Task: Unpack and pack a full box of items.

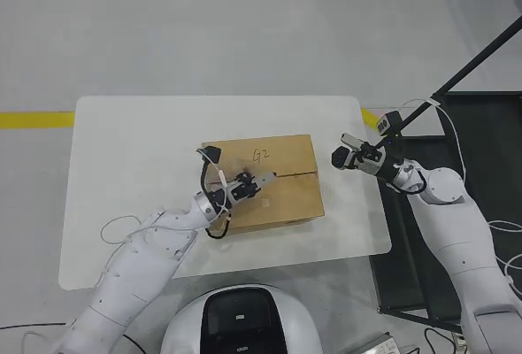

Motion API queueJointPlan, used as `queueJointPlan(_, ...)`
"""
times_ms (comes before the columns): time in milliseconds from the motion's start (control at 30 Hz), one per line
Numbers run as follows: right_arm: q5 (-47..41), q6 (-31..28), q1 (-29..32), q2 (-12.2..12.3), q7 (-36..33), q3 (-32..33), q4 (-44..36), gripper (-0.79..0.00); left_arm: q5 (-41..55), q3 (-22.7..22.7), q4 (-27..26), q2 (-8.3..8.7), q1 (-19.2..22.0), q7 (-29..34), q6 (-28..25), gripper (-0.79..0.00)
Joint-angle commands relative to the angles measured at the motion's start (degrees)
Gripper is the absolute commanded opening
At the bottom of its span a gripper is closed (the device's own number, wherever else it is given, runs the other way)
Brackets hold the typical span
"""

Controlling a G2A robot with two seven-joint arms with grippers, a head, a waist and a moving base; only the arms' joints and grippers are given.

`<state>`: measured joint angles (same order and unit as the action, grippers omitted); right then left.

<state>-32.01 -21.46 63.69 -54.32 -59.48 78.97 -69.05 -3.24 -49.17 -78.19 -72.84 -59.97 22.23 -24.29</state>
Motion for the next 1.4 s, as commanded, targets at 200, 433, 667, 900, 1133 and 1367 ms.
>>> queueJointPlan(200,0.77,0.53,-0.06,-0.14,0.26,-0.12,-0.43,0.0,0.52,2.48,3.23,-1.72,3.2,-1.13,-1.81,0.0)
queueJointPlan(433,1.12,0.76,-0.16,-0.31,0.53,-0.3,-0.24,0.0,5.78,4.25,4.61,-2.64,4.12,5.36,-6.27,0.0)
queueJointPlan(667,1.72,0.85,-0.51,-0.43,0.8,-0.34,0.31,0.0,12.66,-0.05,1.43,-1.2,1.47,13.22,-9.62,0.0)
queueJointPlan(900,2.48,1.13,-1.23,-0.7,0.88,-1.13,0.03,0.0,16.8,-8.3,-6.17,1.07,-4.5,14.42,-9.5,0.0)
queueJointPlan(1133,3.73,1.99,-2.58,-1.12,0.07,-2.98,-1.46,0.0,21.63,-18.54,-15.25,3.59,-12.81,17.66,-8.79,0.0)
queueJointPlan(1367,6.83,2.61,-6.49,-2.26,-1.61,-8.37,-4.97,0.0,22.42,-29.65,-17.29,5.02,-19.18,11.77,-11.28,0.0)
